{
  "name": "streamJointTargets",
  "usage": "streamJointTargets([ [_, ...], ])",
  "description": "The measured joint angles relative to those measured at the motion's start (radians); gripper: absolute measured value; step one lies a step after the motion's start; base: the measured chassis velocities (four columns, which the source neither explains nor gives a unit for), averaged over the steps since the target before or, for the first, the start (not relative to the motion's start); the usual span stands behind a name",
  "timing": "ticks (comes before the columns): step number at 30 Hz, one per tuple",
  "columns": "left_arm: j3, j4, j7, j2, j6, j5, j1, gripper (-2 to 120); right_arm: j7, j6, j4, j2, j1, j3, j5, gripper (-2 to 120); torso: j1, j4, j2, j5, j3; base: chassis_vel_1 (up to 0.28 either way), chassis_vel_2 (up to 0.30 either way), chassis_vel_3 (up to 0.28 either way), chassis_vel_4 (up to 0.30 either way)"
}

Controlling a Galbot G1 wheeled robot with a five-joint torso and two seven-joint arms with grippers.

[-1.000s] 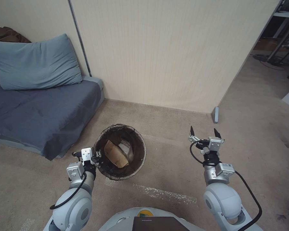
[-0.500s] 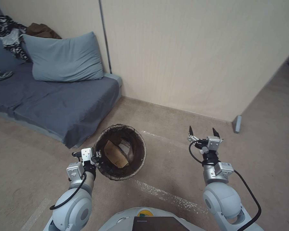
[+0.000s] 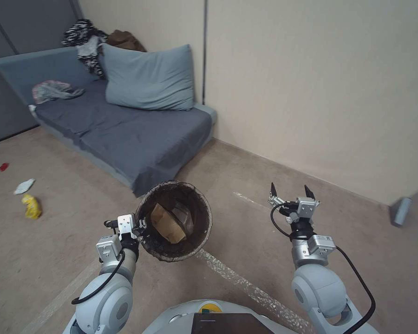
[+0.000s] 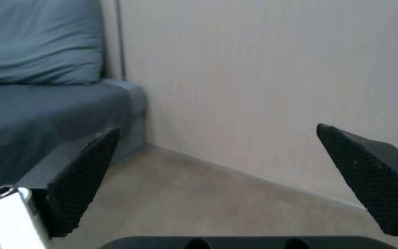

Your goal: Pick up the trash bin, then pick up the garbage from the floor and place it into the trash bin.

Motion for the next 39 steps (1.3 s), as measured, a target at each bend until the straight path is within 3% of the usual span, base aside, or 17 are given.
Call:
streamJointTargets([
  [39,-0.002,0.002,0.003,-0.003,-0.009,0.0,-0.006,0,0.01,-0.009,-0.005,0.008,0.019,-0.024,-0.007,100,0.0,-0.0001,0.0,0.0,0.0,0.126,0.122,0.123,0.127],
])
